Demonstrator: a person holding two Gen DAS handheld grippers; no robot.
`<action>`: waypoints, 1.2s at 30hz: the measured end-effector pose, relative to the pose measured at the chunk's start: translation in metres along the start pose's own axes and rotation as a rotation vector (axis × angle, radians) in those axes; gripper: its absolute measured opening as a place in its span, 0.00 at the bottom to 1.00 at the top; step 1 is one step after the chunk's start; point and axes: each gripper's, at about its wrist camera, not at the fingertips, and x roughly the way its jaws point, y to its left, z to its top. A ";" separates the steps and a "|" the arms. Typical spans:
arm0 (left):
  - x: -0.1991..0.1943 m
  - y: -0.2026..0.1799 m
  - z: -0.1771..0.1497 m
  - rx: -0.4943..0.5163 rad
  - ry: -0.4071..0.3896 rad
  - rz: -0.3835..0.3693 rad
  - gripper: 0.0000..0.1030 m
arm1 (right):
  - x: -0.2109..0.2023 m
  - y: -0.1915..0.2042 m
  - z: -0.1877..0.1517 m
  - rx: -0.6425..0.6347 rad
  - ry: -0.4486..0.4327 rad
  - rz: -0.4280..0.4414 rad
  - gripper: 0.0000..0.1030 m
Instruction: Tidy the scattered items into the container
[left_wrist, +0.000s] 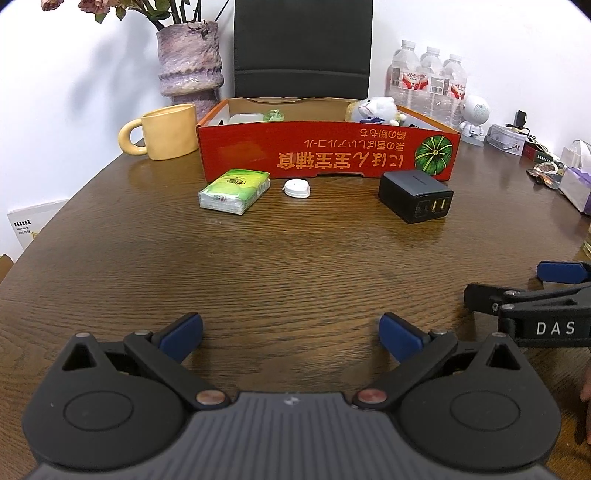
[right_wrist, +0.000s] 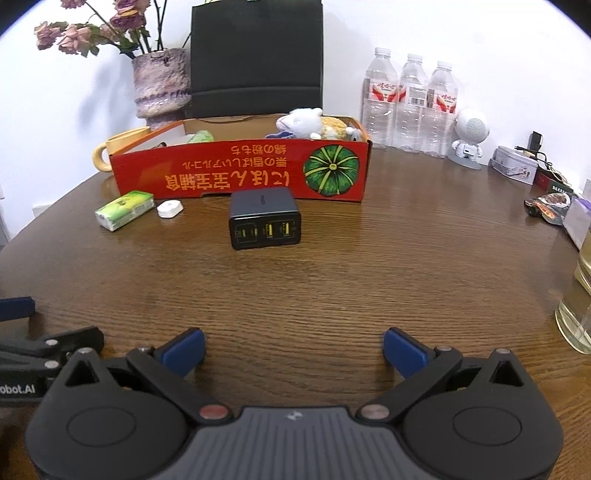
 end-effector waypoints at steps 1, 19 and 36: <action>0.000 0.000 0.000 0.000 0.000 0.000 1.00 | 0.000 0.000 0.000 0.003 0.000 -0.005 1.00; 0.001 -0.003 0.001 -0.002 0.000 0.005 1.00 | 0.022 -0.004 0.018 -0.029 0.004 0.039 1.00; 0.004 -0.003 0.003 -0.002 -0.002 0.008 1.00 | 0.020 -0.002 0.016 -0.038 0.001 0.050 1.00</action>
